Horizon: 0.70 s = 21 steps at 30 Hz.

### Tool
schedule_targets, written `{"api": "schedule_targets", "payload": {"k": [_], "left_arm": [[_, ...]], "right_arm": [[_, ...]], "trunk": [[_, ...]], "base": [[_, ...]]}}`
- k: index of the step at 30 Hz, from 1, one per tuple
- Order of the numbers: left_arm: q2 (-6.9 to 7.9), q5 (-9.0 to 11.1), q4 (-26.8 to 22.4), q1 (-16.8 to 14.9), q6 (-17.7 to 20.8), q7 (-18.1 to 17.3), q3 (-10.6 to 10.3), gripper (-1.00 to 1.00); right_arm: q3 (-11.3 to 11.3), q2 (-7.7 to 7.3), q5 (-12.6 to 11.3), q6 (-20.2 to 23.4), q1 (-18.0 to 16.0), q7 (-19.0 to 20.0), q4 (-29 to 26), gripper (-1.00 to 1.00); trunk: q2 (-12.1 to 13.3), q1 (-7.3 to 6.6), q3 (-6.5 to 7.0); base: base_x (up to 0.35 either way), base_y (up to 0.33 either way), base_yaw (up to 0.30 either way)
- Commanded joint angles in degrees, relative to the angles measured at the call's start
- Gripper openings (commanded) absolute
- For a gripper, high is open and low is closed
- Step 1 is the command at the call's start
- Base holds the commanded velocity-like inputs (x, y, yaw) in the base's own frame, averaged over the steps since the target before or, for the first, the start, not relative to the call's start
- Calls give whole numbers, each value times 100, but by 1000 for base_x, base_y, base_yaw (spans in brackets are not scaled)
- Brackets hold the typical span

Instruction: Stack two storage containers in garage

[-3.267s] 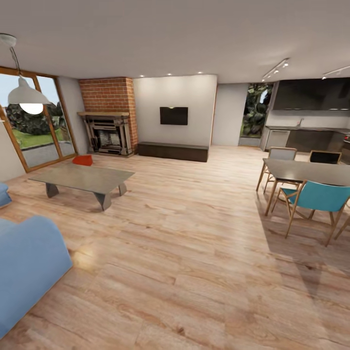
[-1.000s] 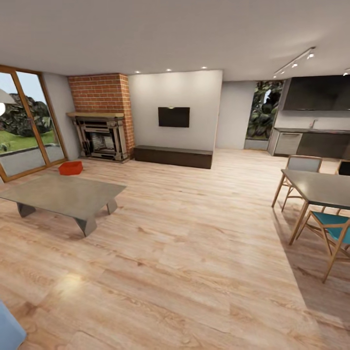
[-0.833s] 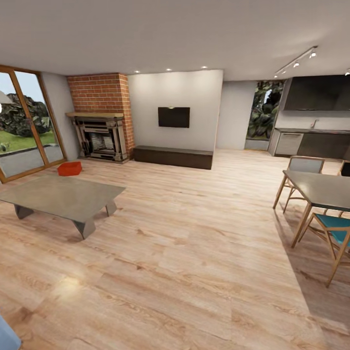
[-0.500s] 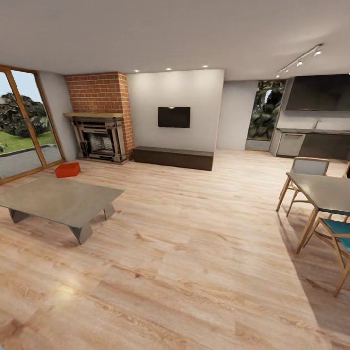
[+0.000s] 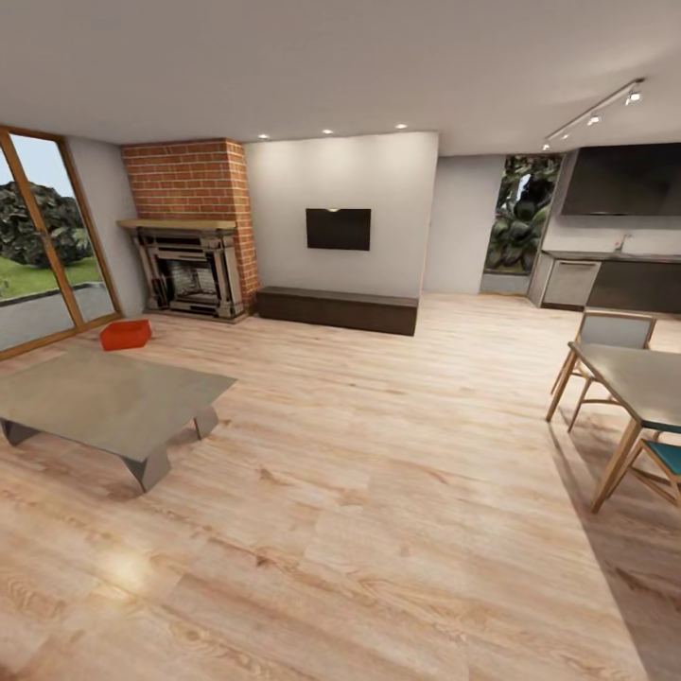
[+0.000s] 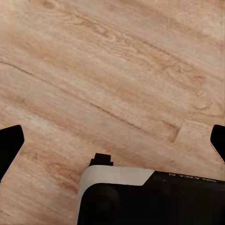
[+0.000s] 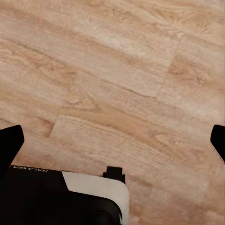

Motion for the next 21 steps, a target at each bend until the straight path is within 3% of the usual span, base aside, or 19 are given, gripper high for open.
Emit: {"api": "schedule_targets", "payload": {"k": [1, 21], "left_arm": [[-2, 7, 27, -12, -43, 4, 24, 100], [-33, -2, 27, -12, -43, 4, 24, 100]], "right_arm": [[-42, -3, 58, -42, -12, 5, 25, 100], [-46, -3, 65, -42, -12, 5, 25, 100]], "trunk": [[-13, 7, -13], [-13, 7, -23]], "base": [[326, 0, 0], [326, 0, 0]]}}
